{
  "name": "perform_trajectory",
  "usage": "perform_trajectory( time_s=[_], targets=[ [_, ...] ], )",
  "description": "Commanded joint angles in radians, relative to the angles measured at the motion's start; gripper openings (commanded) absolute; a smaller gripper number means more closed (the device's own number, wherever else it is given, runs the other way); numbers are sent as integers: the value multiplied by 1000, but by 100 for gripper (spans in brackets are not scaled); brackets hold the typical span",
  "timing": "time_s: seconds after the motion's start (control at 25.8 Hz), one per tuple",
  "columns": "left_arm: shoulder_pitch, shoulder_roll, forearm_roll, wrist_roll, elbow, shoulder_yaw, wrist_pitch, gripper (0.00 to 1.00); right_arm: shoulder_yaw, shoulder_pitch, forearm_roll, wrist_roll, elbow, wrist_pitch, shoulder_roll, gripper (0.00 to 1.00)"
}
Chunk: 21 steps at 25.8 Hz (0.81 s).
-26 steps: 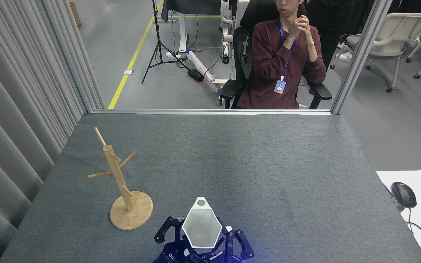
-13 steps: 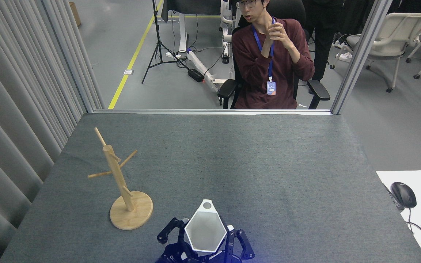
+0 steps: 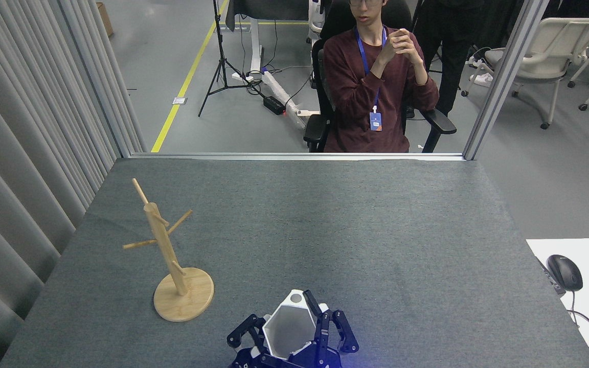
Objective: Hang cup on storage rack
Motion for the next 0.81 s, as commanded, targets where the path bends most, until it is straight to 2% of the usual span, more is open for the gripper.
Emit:
perform_trajectory(
  time_s=[0.0, 0.12, 0.23, 0.31, 0.35, 0.39, 0.46, 0.5, 0.58, 0.77],
  targets=[
    [2, 1, -21, 9, 6, 4, 7, 18, -18, -8, -66, -40, -53, 22, 6, 99],
    [3, 0, -27, 6, 4, 4, 7, 18, -134, -62, -234, -34, -63, 82, 11, 99],
    [8, -5, -33, 6, 4, 6, 9, 19, -344, -82, -412, 32, -47, 97, 8, 99],
    [8, -7, -31, 6, 4, 8, 12, 19, -476, -76, -471, 107, -11, 89, -11, 99],
    [9, -7, -30, 6, 4, 9, 15, 19, -532, -62, -469, 135, 10, 80, -28, 99],
    [8, -7, -30, 6, 3, 15, 21, 19, -559, -34, -458, 144, 32, 54, -69, 99],
    [9, -7, -30, 6, -2, 44, 22, 19, -556, 86, -415, 139, 41, -35, -195, 99],
    [11, -5, -28, 6, -6, 64, 22, 19, -555, 141, -392, 136, 41, -69, -230, 99],
    [19, 0, -25, 7, -17, 118, 24, 18, -562, 184, -365, 110, 41, -104, -228, 99],
    [109, 29, -14, 35, -117, 304, 55, 18, -601, 202, -363, 84, 48, -107, -227, 99]
  ],
)
